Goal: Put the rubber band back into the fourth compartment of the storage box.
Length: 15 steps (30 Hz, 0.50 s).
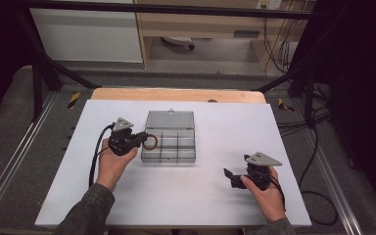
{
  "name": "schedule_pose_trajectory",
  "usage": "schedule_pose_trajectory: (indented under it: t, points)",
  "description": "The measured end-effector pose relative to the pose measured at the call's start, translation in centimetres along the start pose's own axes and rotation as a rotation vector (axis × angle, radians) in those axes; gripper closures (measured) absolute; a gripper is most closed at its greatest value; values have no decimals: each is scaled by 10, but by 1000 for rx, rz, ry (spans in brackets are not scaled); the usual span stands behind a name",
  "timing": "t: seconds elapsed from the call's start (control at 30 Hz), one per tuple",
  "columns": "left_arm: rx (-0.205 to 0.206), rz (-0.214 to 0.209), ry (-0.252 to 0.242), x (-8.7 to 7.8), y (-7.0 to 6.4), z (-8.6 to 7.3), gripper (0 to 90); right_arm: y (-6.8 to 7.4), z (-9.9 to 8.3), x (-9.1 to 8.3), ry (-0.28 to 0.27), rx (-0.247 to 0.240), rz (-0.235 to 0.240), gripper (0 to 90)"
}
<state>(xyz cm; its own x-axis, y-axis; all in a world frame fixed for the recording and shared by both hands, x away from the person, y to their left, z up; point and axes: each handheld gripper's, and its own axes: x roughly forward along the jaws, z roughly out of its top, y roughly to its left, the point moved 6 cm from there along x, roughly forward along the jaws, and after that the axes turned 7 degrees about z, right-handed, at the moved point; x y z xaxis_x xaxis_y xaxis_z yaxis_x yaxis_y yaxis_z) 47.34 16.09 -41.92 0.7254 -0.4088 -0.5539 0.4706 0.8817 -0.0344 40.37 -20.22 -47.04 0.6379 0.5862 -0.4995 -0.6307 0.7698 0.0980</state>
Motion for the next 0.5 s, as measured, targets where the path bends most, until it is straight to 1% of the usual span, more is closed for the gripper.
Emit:
schedule_pose_trajectory:
  t: [0.17,0.33,0.5]
  points:
    - [3,8,9,2,0,-2,844,-1,0,-1,-1,-3,-1,45]
    - [38,25,26,4,-2,-6,843,0,0,-1,-1,-5,1,44]
    - [40,22,32,6,-3,-9,843,0,0,-1,-1,-5,-1,44]
